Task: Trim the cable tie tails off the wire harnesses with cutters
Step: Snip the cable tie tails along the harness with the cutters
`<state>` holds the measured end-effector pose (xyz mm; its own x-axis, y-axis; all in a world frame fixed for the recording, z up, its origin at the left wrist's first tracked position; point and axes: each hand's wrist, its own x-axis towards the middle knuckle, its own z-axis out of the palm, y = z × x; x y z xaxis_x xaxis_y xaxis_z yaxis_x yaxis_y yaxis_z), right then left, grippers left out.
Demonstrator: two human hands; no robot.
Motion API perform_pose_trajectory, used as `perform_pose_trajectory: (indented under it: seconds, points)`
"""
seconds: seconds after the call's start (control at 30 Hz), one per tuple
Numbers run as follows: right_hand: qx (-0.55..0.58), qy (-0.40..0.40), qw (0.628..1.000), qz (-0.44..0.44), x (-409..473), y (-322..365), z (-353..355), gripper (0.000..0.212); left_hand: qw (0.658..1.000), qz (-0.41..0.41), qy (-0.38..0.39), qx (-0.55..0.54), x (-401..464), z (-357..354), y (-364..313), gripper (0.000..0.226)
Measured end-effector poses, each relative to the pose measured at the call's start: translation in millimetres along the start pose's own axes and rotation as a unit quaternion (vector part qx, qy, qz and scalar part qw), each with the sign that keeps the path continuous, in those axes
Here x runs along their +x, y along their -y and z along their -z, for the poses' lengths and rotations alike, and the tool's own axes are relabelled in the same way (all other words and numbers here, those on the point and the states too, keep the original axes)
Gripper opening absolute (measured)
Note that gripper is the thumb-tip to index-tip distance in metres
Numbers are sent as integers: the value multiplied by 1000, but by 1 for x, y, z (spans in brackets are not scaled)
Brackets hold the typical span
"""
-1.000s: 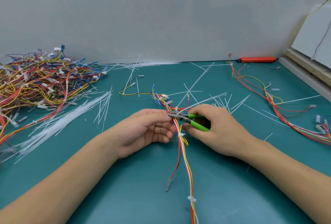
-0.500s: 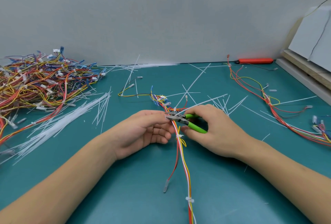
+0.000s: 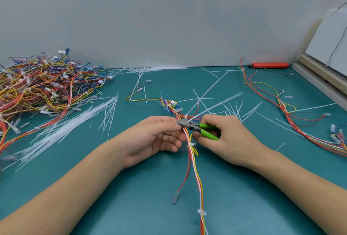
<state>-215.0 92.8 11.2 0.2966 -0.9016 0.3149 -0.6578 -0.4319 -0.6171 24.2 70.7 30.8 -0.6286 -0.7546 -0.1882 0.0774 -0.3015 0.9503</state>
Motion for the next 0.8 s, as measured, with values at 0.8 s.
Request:
perform_pose_trajectory:
  seconds: [0.8]
  points:
    - [9, -3, 1000, -13, 0, -2, 2, 29, 1000, 2, 0, 10, 2, 1, 1, 17]
